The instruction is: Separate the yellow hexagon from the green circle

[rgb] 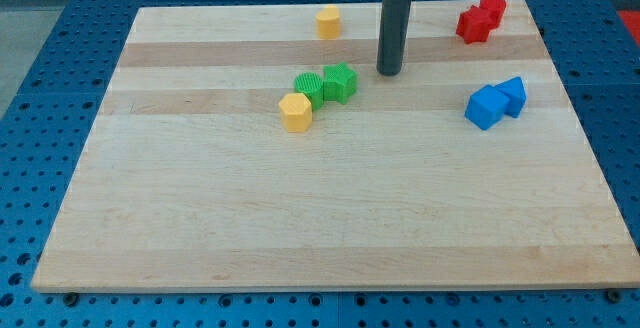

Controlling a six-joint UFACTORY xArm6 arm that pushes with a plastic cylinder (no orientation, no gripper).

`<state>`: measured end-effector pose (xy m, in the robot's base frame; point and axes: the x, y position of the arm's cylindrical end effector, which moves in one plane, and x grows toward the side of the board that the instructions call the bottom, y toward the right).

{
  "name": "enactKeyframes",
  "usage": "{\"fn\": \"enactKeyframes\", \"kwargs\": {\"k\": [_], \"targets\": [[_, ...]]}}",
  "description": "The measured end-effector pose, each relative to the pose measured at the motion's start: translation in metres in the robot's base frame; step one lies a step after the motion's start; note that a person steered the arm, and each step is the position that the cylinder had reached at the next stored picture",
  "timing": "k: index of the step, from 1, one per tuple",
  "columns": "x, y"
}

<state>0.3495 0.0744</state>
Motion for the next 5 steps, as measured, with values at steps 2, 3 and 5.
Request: {"fn": "enactKeyframes", "kwargs": {"k": [2,3,5], "targets": [[0.064,-0.023],[0.073,-0.059],[0.075,-0.114]]}}
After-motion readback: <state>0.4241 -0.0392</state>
